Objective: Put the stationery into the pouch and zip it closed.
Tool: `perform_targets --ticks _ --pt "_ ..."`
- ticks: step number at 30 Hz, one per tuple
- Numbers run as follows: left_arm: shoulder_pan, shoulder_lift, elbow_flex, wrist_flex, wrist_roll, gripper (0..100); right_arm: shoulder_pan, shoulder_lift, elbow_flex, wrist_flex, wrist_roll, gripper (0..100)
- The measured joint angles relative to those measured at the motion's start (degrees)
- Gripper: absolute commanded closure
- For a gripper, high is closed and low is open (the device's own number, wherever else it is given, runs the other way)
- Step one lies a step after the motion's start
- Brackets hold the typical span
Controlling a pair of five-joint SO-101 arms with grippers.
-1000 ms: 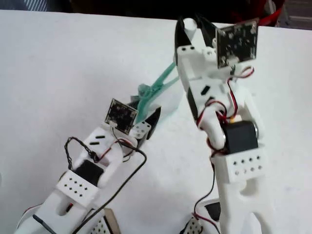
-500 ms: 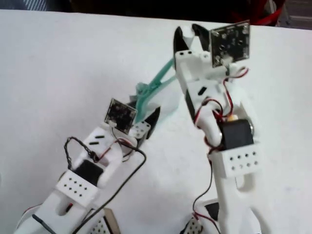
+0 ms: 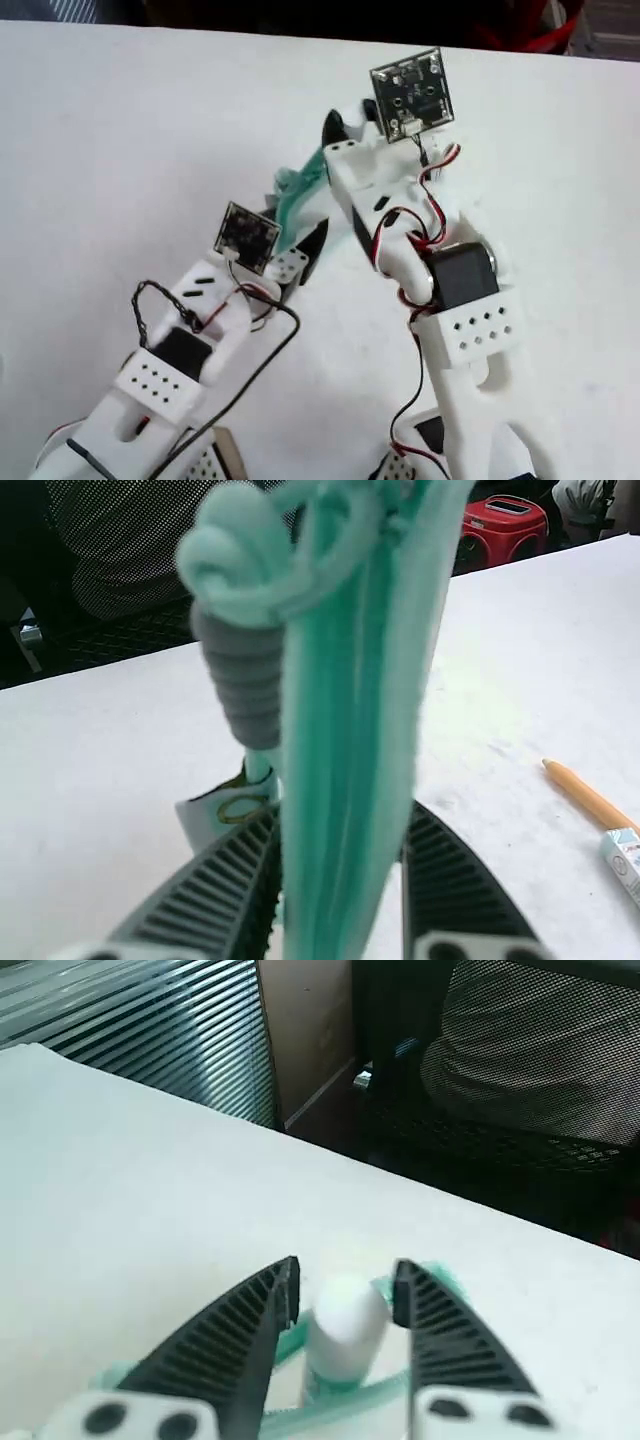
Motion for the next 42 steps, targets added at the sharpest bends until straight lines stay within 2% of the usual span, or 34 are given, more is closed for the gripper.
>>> perform_targets --ticks 9,15,21,28,31,34,42 --pt "-0.35 0.0 0.0 0.0 0.0 83 1.85 0.0 -10.02 7.56 0.0 73.1" --pt "-0.18 0.0 0.0 0.0 0.0 83 11.96 2.64 -14.51 11.78 0.0 73.3" --pt "-0.26 0.0 0.0 0.0 0.0 83 23.91 13.8 -14.68 20.66 0.0 73.3" --pt "-0.26 0.0 0.0 0.0 0.0 83 32.7 20.66 -14.68 30.24 2.64 73.3" --pt "-0.26 0.0 0.0 0.0 0.0 83 37.1 25.14 -12.31 29.54 6.77 73.3" --pt "-0.26 0.0 0.0 0.0 0.0 83 39.38 32.53 -8.09 24.35 9.58 73.3" --pt "-0.26 0.0 0.0 0.0 0.0 83 37.98 51.69 -6.33 10.99 12.4 73.4"
